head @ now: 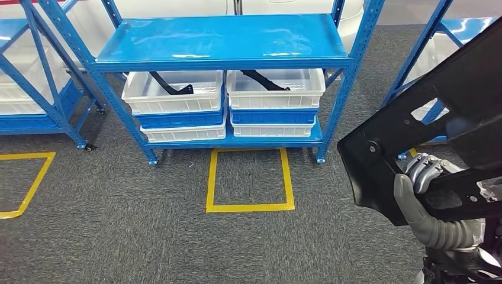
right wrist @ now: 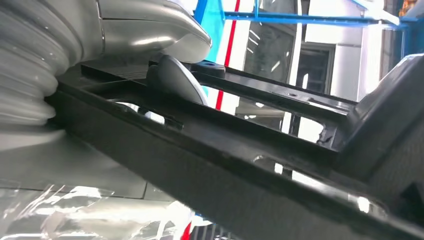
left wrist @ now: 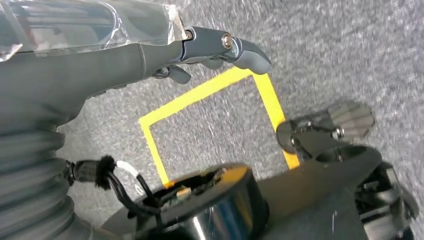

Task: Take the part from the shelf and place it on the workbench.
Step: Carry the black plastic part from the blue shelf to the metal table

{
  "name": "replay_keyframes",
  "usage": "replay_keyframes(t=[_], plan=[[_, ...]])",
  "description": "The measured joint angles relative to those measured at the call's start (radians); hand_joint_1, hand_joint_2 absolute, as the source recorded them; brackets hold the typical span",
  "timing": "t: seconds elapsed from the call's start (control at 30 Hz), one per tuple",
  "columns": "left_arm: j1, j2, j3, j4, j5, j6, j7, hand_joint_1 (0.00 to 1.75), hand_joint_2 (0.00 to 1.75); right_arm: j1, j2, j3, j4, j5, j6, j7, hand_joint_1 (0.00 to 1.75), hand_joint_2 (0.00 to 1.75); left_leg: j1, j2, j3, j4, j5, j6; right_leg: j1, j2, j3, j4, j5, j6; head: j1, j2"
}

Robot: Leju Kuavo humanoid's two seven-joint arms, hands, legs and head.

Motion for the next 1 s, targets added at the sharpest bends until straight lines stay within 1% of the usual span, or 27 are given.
replay_keyframes(t=[0.03, 0.07, 0.13, 0.17, 0.2, 0.23, 0.27, 0.3, 0.33, 0.37, 0.4, 0.43, 0.47, 0.5, 0.53, 0.57, 0.6, 0.67, 0.7, 0.73, 0.77, 0.8, 0.83, 0.87, 0.9, 0.93, 1.0], plan=[[0.0, 0.0, 0.0, 0.0, -0.001, 0.0, -0.002, 0.0, 1.75, 0.0, 0.0, 0.0, 0.0, 0.0, 0.0, 0.0, 1.75, 1.75, 0.001, -0.002, -0.01, 0.013, -0.013, -0.005, -0.002, -0.002, -0.01, 0.0, 0.007, -0.008, -0.001, 0.0], [-0.001, 0.0, 0.0, 0.0, -0.003, 0.0, -0.006, 0.0, 1.75, 0.001, 0.0, 0.0, 0.0, 0.0, 0.0, 0.0, 1.75, 1.75, 0.003, -0.004, -0.022, 0.042, -0.046, -0.011, -0.005, -0.004, -0.02, -0.001, 0.015, -0.017, -0.001, 0.0], [-0.004, 0.001, 0.001, 0.0, -0.007, 0.0, -0.015, 0.0, 1.75, 0.002, 0.0, -0.001, 0.0, 0.0, 0.0, 0.0, 1.75, 1.75, 0.009, -0.005, -0.052, 0.154, -0.146, -0.024, -0.006, -0.005, -0.042, -0.002, 0.036, -0.026, -0.003, 0.0], [-0.006, 0.001, 0.001, 0.0, -0.008, 0.0, -0.018, 0.0, 1.75, 0.004, 0.0, -0.001, 0.0, -0.001, 0.0, 0.001, 1.75, 1.75, 0.012, -0.005, -0.065, 0.224, -0.183, -0.028, -0.005, -0.003, -0.056, -0.001, 0.047, -0.027, -0.003, 0.0], [-0.008, 0.001, 0.001, 0.0, -0.009, 0.0, -0.018, 0.0, 1.75, 0.006, 0.0, -0.002, 0.0, -0.004, 0.0, 0.003, 1.75, 1.75, 0.013, -0.005, -0.071, 0.28, -0.196, -0.03, -0.005, 0.001, -0.069, -0.001, 0.058, -0.026, -0.003, 0.0], [-0.009, 0.001, 0.001, 0.0, -0.01, 0.0, -0.018, 0.0, 1.75, 0.008, 0.0, -0.003, 0.0, -0.008, 0.0, 0.005, 1.75, 1.75, 0.014, -0.005, -0.065, 0.309, -0.184, -0.029, -0.004, 0.007, -0.083, -0.001, 0.069, -0.025, -0.003, 0.0], [-0.009, 0.0, 0.002, 0.0, -0.011, 0.0, -0.018, 0.0, 1.75, 0.011, 0.0, -0.004, 0.0, -0.012, 0.0, 0.007, 1.75, 1.75, 0.014, -0.007, -0.045, 0.304, -0.155, -0.025, -0.004, 0.014, -0.097, -0.001, 0.08, -0.023, -0.003, 0.0], [-0.007, 0.0, 0.002, 0.0, -0.012, 0.0, -0.018, 0.0, 1.75, 0.012, 0.0, -0.005, 0.0, -0.016, 0.0, 0.008, 1.75, 1.75, 0.013, -0.015, -0.007, 0.258, -0.124, -0.019, -0.003, 0.023, -0.11, 0.0, 0.092, -0.021, -0.003, 0.0], [-0.005, 0.001, 0.002, 0.0, -0.013, 0.0, -0.018, 0.0, 1.75, 0.013, 0.0, -0.006, 0.0, -0.018, 0.0, 0.009, 1.75, 1.75, 0.012, -0.032, 0.045, 0.185, -0.107, -0.009, -0.002, 0.031, -0.121, 0.0, 0.102, -0.018, -0.003, 0.0], [-0.001, 0.001, 0.002, 0.0, -0.014, 0.0, -0.018, 0.0, 1.75, 0.014, 0.0, -0.007, 0.0, -0.02, 0.0, 0.009, 1.75, 1.75, 0.012, -0.051, 0.099, 0.102, -0.106, 0.0, 0.0, 0.038, -0.13, 0.0, 0.11, -0.015, -0.003, 0.0], [0.001, 0.001, 0.002, 0.0, -0.014, 0.0, -0.018, 0.0, 1.75, 0.014, 0.0, -0.008, 0.0, -0.021, 0.0, 0.009, 1.75, 1.75, 0.01, -0.066, 0.143, 0.028, -0.117, 0.007, 0.001, 0.044, -0.138, 0.001, 0.12, -0.01, -0.003, 0.0], [0.003, 0.002, 0.002, 0.0, -0.014, 0.0, -0.018, 0.0, 1.75, 0.014, 0.0, -0.008, 0.0, -0.021, 0.0, 0.009, 1.75, 1.75, 0.009, -0.073, 0.168, -0.02, -0.131, 0.01, 0.001, 0.05, -0.144, 0.001, 0.128, -0.005, -0.003, 0.0], [0.005, 0.001, 0.002, 0.0, -0.014, 0.0, -0.018, 0.0, 1.75, 0.015, 0.0, -0.009, -0.001, -0.022, 0.0, 0.009, 1.75, 1.75, 0.007, -0.068, 0.177, -0.044, -0.138, 0.011, 0.003, 0.058, -0.149, 0.0, 0.137, 0.001, -0.003, 0.0], [0.006, 0.0, 0.002, 0.0, -0.015, 0.0, -0.018, 0.0, 1.75, 0.015, -0.001, -0.01, -0.001, -0.022, 0.0, 0.009, 1.75, 1.75, 0.009, -0.057, 0.175, -0.052, -0.137, 0.012, 0.001, 0.064, -0.155, 0.0, 0.145, 0.007, -0.003, 0.0], [0.007, -0.001, 0.002, 0.0, -0.015, 0.0, -0.018, 0.0, 1.75, 0.016, -0.001, -0.01, -0.001, -0.023, 0.001, 0.009, 1.75, 1.75, 0.011, -0.047, 0.17, -0.054, -0.131, 0.017, 0.001, 0.062, -0.163, 0.007, 0.141, 0.012, -0.002, 0.0], [0.008, -0.002, 0.002, 0.001, -0.015, 0.001, -0.017, 0.0, 1.75, 0.017, -0.002, -0.01, -0.001, -0.023, 0.001, 0.009, 1.75, 1.75, 0.013, -0.036, 0.165, -0.057, -0.123, 0.023, 0.0, 0.053, -0.177, 0.032, 0.123, 0.017, -0.001, 0.0], [0.009, -0.002, 0.002, 0.001, -0.015, 0.002, -0.017, 0.0, 1.75, 0.017, -0.002, -0.011, -0.001, -0.023, 0.001, 0.009, 1.75, 1.75, 0.015, -0.025, 0.16, -0.058, -0.115, 0.028, -0.001, 0.039, -0.199, 0.084, 0.088, 0.021, 0.0, 0.0], [0.013, -0.002, 0.002, 0.001, -0.015, 0.004, -0.017, 0.0, 1.75, 0.019, -0.003, -0.011, -0.002, -0.024, 0.001, 0.009, 1.75, 1.75, 0.012, -0.004, 0.147, -0.057, -0.105, 0.033, -0.002, 0.019, -0.254, 0.231, 0.004, 0.03, 0.001, 0.0], [0.015, -0.002, 0.002, 0.001, -0.015, 0.004, -0.017, 0.0, 1.75, 0.021, -0.002, -0.011, -0.002, -0.024, 0.001, 0.01, 1.75, 1.75, 0.011, 0.008, 0.141, -0.056, -0.101, 0.033, -0.002, 0.015, -0.271, 0.29, -0.021, 0.033, 0.002, 0.0], [0.017, -0.002, 0.002, 0.001, -0.015, 0.004, -0.017, 0.0, 1.75, 0.022, -0.002, -0.011, -0.002, -0.025, 0.001, 0.01, 1.75, 1.75, 0.011, 0.02, 0.137, -0.055, -0.098, 0.032, -0.003, 0.012, -0.27, 0.311, -0.027, 0.036, 0.002, 0.0], [0.018, -0.002, 0.002, 0.001, -0.015, 0.004, -0.017, 0.0, 1.75, 0.023, -0.002, -0.011, -0.002, -0.025, 0.001, 0.01, 1.75, 1.75, 0.01, 0.031, 0.134, -0.055, -0.096, 0.031, -0.003, 0.008, -0.246, 0.29, -0.016, 0.037, 0.002, 0.0], [0.018, -0.002, 0.002, 0.001, -0.015, 0.004, -0.017, 0.0, 1.75, 0.023, -0.002, -0.011, -0.002, -0.026, 0.001, 0.011, 1.75, 1.75, 0.01, 0.042, 0.133, -0.054, -0.095, 0.03, -0.003, -0.002, -0.201, 0.229, 0.008, 0.037, 0.001, 0.0], [0.018, -0.003, 0.002, 0.001, -0.015, 0.004, -0.017, 0.0, 1.75, 0.023, -0.002, -0.011, -0.002, -0.026, 0.001, 0.011, 1.75, 1.75, 0.009, 0.053, 0.134, -0.053, -0.095, 0.028, -0.003, -0.025, -0.147, 0.147, 0.032, 0.036, 0.002, 0.0], [0.018, -0.003, 0.002, 0.001, -0.015, 0.004, -0.017, 0.0, 1.75, 0.022, -0.002, -0.011, -0.002, -0.027, 0.001, 0.011, 1.75, 1.75, 0.005, 0.063, 0.135, -0.051, -0.096, 0.024, 0.001, -0.049, -0.101, 0.073, 0.049, 0.031, 0.001, 0.0], [0.017, -0.003, 0.002, 0.001, -0.015, 0.004, -0.017, 0.0, 1.75, 0.021, -0.002, -0.011, -0.002, -0.028, 0.002, 0.011, 1.75, 1.75, 0.001, 0.072, 0.135, -0.049, -0.098, 0.02, 0.003, -0.067, -0.072, 0.022, 0.058, 0.024, 0.0, 0.0], [0.017, -0.003, 0.002, 0.001, -0.015, 0.004, -0.017, 0.0, 1.75, 0.021, -0.002, -0.011, -0.002, -0.028, 0.002, 0.011, 1.75, 1.75, -0.003, 0.082, 0.135, -0.047, -0.099, 0.016, 0.006, -0.076, -0.061, -0.002, 0.059, 0.016, 0.0, 0.0], [0.015, -0.003, 0.002, 0.001, -0.015, 0.004, -0.017, 0.0, 1.75, 0.021, -0.002, -0.011, -0.002, -0.028, 0.002, 0.011, 1.75, 1.75, -0.006, 0.098, 0.134, -0.045, -0.102, 0.007, 0.005, -0.056, -0.067, -0.005, 0.062, 0.0, -0.003, 0.0]])
